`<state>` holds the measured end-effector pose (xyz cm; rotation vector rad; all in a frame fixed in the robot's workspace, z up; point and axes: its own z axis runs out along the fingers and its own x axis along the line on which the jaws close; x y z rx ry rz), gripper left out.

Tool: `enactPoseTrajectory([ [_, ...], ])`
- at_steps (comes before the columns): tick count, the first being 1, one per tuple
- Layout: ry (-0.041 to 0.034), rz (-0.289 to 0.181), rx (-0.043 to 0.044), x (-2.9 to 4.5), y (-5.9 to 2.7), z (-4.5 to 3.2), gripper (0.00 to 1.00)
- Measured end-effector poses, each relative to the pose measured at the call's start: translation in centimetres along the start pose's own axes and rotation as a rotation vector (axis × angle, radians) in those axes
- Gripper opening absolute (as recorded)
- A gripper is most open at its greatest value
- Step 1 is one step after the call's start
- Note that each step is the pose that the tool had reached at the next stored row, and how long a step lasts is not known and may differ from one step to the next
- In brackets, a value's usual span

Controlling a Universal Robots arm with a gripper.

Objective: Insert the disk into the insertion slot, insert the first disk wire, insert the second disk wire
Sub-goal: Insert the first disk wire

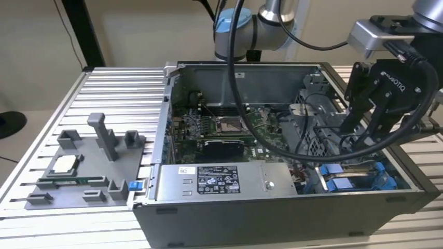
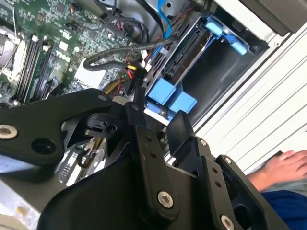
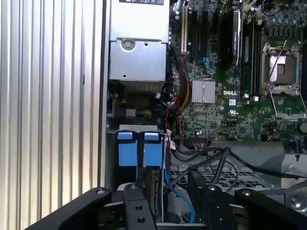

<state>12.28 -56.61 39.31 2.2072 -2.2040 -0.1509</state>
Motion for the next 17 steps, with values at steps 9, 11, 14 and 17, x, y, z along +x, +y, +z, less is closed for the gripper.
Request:
enactPoseTrajectory([
  [9,-0.0335,-0.002,-0.0182,-0.09,-1.14,0.22,1.00],
  [11,-0.0567,-0.004,-0.0202,-0.09,-1.23,0.21,1.00],
  [14,-0.0945,-0.007,-0.0230,-0.10,-1.35,0.17,1.00],
  [17,-0.1209,-0.010,-0.0233,-0.10,-1.55,0.16,1.00],
])
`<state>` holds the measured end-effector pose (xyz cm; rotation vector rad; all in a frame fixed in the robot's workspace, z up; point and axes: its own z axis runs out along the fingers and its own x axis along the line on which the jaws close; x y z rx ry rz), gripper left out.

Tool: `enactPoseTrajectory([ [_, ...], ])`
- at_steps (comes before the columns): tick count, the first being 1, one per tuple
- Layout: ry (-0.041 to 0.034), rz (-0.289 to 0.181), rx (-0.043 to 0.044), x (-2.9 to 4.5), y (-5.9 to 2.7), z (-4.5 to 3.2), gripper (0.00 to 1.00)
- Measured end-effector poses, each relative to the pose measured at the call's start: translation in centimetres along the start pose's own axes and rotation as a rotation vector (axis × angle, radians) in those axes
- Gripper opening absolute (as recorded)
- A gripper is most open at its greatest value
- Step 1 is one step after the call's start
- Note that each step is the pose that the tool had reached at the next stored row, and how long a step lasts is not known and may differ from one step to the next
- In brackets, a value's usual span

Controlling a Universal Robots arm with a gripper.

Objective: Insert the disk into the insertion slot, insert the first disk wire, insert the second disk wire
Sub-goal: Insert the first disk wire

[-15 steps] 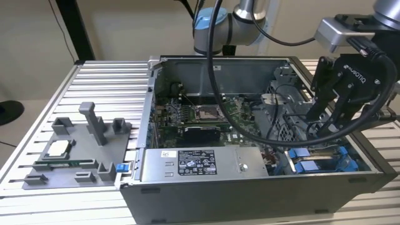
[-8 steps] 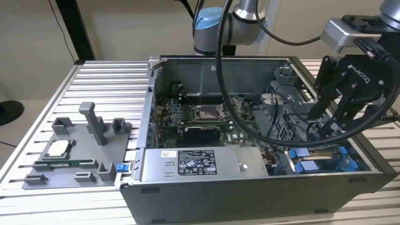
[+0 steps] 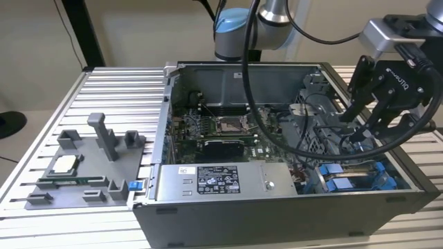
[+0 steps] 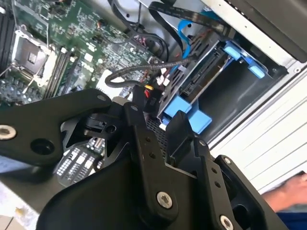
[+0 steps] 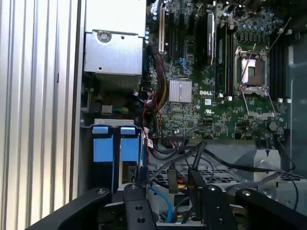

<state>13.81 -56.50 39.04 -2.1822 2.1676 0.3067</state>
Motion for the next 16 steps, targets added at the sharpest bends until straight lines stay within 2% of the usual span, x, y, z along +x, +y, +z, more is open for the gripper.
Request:
enactPoseTrajectory([
  [3,-0.0371,-0.004,-0.0002,0.01,-0.17,0.06,1.00],
  [4,-0.0476,-0.005,-0.0002,0.02,-0.22,0.09,1.00],
  [5,-0.0538,-0.005,-0.0009,0.03,-0.27,0.13,1.00],
  [9,-0.0605,-0.004,-0.0082,0.14,-0.43,0.42,1.00],
  [16,-0.0653,-0.002,-0.0198,0.42,-0.57,1.05,1.00],
])
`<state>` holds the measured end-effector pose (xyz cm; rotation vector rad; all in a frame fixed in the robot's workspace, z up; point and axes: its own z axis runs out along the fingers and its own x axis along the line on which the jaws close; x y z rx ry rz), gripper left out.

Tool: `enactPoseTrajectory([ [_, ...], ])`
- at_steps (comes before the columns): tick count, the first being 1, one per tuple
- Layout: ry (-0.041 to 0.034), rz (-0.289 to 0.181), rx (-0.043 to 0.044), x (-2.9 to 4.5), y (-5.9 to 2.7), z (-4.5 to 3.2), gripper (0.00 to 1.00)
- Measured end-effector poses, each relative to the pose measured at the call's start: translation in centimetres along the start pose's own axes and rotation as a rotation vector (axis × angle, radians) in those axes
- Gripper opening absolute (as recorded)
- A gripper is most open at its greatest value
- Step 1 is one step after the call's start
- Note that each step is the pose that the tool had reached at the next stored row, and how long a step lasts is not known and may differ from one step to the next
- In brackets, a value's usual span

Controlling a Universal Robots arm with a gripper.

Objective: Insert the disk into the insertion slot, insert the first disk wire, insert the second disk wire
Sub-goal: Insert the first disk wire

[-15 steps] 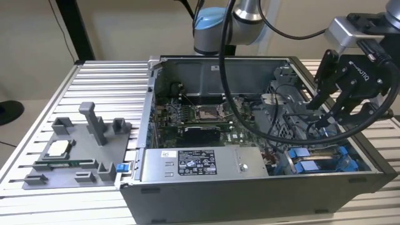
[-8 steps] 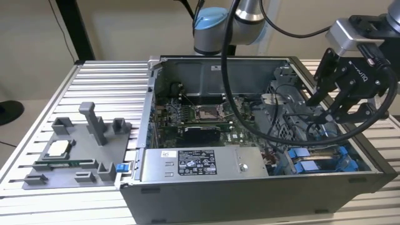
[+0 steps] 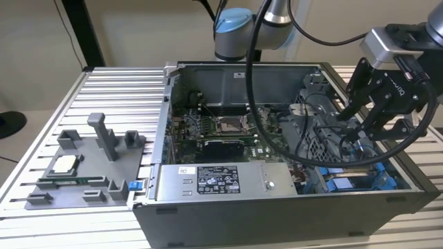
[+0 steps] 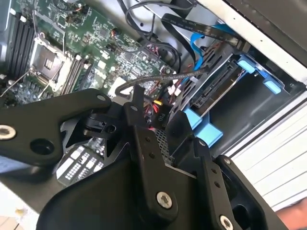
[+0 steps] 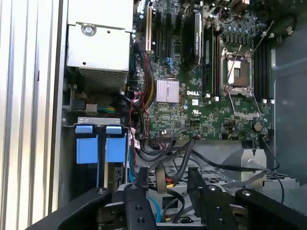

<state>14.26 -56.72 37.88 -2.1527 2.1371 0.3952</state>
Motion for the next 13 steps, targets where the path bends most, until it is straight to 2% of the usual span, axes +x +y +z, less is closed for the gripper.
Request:
enactPoseTrajectory([
  [3,-0.0023,0.000,-0.0031,0.07,-0.03,0.22,1.00],
  [13,-0.0027,0.000,-0.0032,0.12,-0.06,0.41,1.00],
])
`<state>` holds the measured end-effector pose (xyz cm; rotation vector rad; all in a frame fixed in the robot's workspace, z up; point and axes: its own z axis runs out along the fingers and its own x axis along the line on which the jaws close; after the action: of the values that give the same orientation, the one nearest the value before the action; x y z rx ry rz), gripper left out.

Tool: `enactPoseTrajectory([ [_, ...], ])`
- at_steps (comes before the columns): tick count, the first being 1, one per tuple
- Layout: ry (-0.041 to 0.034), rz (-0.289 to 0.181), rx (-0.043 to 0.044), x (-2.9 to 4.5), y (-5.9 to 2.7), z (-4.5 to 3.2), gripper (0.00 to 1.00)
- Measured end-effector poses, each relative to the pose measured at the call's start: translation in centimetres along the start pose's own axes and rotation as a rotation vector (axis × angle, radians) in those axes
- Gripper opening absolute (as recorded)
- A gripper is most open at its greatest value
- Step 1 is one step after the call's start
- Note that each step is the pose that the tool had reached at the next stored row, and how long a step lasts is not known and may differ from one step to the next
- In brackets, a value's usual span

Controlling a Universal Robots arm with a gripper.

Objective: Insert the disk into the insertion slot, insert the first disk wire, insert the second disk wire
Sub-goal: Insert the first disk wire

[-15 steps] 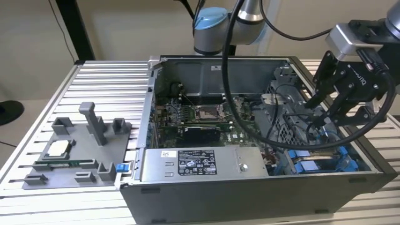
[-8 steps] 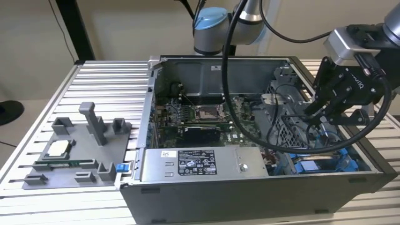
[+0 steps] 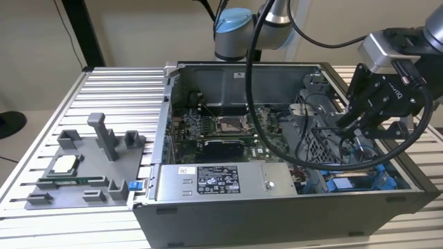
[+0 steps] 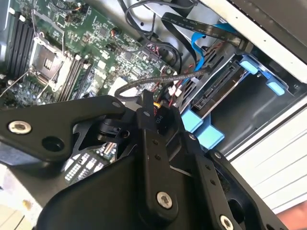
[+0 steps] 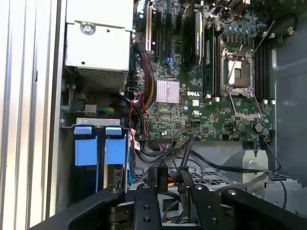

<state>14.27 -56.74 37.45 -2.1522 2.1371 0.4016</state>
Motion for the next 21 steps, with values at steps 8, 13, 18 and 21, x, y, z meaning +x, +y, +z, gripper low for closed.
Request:
enactPoseTrajectory([
  [8,-0.0167,-0.001,-0.0044,0.06,-0.01,0.06,1.00],
  [13,-0.0250,0.004,-0.0277,0.36,0.03,-0.25,1.00],
  [18,-0.0284,0.012,-0.0408,0.57,0.05,-0.37,1.00],
  [21,-0.0304,0.025,-0.0374,0.58,0.02,-0.38,1.00],
])
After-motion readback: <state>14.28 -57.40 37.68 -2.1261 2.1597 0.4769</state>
